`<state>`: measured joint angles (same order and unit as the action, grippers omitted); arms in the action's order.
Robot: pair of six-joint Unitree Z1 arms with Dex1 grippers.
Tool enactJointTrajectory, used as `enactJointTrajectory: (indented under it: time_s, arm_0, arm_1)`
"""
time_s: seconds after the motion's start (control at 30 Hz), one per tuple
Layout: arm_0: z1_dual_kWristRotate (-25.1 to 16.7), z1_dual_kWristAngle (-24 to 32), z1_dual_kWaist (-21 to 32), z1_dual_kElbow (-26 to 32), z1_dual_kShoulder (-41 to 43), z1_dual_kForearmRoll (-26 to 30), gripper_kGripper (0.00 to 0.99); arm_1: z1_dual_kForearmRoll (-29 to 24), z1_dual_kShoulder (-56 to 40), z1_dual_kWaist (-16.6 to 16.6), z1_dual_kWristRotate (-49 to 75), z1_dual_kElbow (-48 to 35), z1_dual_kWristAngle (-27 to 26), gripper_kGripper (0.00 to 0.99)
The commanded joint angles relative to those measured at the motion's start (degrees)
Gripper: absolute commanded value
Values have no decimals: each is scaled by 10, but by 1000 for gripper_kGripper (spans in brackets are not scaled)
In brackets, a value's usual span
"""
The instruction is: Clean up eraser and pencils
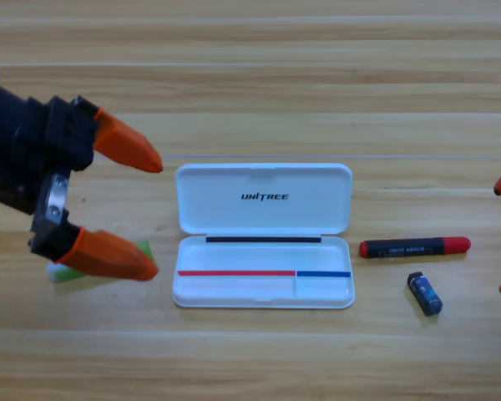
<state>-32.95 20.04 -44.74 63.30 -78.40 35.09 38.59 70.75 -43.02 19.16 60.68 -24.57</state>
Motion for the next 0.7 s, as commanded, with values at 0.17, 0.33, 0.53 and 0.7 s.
enactJointTrajectory:
  time_s: [0.17,0.33,0.53,0.7]
  arm_0:
    - [2,-11,-11,7,29,2,989]
    - [0,-23,-11,7,36,5,989]
    - [-1,-69,-11,20,34,18,989]
    - [-22,-127,-11,111,-10,102,989]
  arm_1:
    - [-10,-19,-15,2,-23,7,990]
    - [-10,-23,-15,-21,-26,49,990]
    - [-2,-9,7,-56,-21,134,990]
    - [43,67,5,-106,22,213,988]
